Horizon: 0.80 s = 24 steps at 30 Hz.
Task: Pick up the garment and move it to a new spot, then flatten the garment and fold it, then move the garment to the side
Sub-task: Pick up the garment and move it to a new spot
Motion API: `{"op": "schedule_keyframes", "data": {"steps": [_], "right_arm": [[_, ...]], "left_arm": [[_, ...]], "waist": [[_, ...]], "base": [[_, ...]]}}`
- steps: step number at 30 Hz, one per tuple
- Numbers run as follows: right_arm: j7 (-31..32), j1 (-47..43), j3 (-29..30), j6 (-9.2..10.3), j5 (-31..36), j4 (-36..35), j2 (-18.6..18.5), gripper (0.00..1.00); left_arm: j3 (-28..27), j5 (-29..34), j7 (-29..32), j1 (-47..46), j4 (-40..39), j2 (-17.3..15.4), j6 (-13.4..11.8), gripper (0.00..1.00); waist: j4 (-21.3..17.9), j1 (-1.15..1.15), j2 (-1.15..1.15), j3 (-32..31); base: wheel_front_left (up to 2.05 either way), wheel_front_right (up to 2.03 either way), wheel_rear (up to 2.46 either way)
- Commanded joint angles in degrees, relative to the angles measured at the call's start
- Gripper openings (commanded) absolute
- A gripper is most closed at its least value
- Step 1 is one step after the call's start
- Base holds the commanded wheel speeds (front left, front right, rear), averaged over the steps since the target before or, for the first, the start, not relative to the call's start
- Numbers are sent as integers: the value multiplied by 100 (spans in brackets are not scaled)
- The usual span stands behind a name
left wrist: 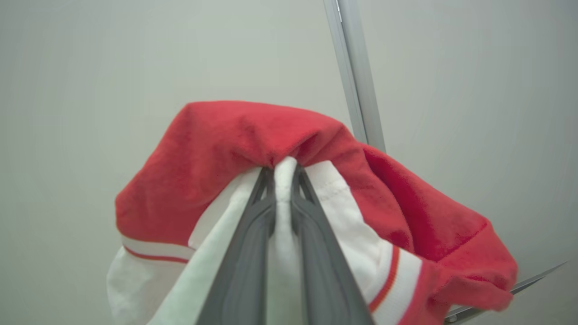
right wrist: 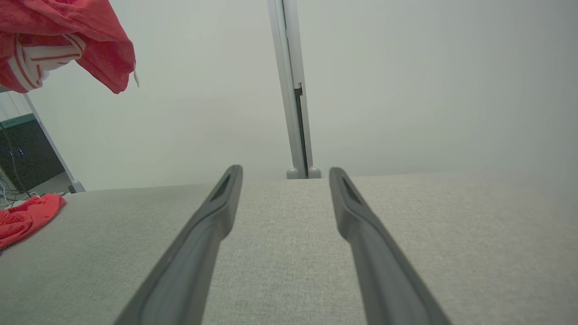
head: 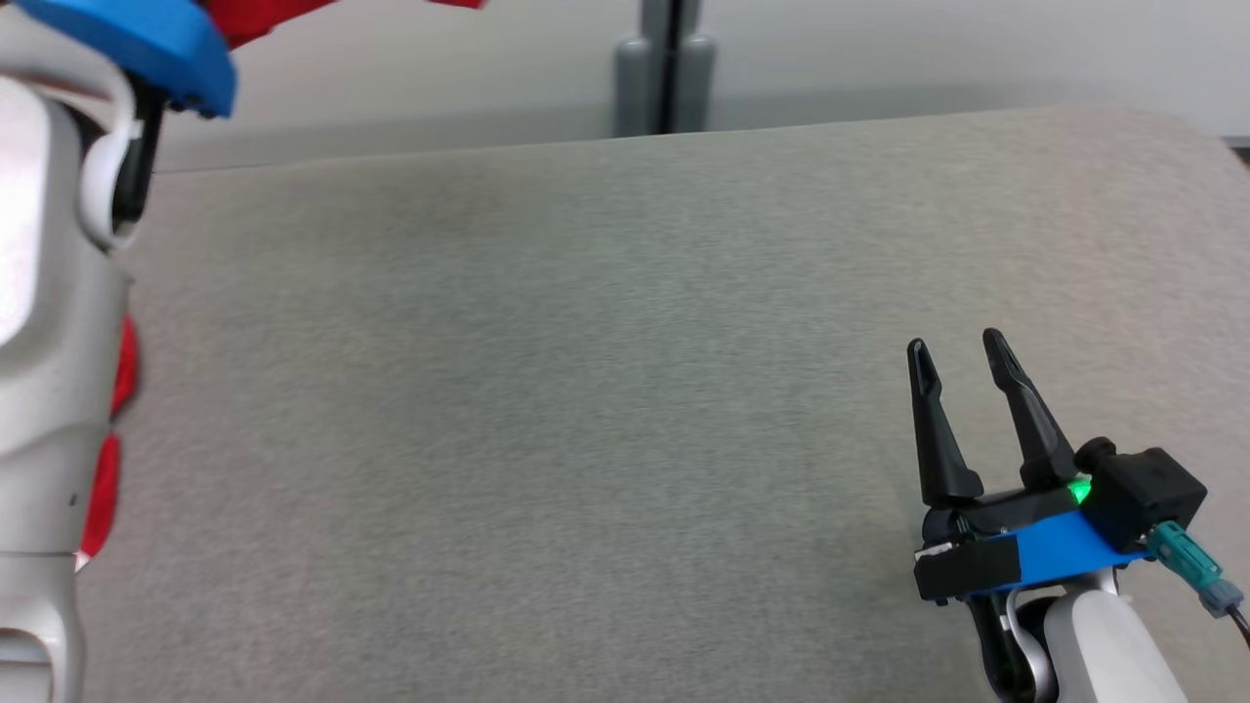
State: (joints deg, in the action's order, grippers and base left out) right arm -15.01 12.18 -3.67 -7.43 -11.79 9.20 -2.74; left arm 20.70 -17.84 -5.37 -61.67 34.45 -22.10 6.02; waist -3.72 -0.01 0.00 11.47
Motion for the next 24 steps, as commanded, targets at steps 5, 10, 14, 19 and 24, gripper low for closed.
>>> {"op": "schedule_keyframes", "data": {"steps": [5,10,14,19,24], "right_arm": [[-23,-126,-24,-12,-138,-6,-26,100],[-23,-111,-45,-12,-231,-30,-26,100],[-23,-45,-74,-12,-314,-56,-25,100],[-23,-17,-96,-12,-327,-89,-25,100],[-23,-42,-63,-12,-291,-94,-26,100]], "left_arm": [[210,59,144,-229,-635,243,-22,0],[476,-28,370,-325,-1057,511,31,0],[747,-98,465,-185,-1199,738,71,0],[1049,-193,400,201,-1044,874,92,0],[1290,-344,205,842,-682,1026,111,0]], "waist": [[-585,1,0,-181],[-959,1,0,-95],[-1233,1,0,25],[-1348,1,0,108],[-1368,1,0,91]], "base": [[0,0,0],[0,0,0],[0,0,0],[0,0,0],[0,0,0]]}}
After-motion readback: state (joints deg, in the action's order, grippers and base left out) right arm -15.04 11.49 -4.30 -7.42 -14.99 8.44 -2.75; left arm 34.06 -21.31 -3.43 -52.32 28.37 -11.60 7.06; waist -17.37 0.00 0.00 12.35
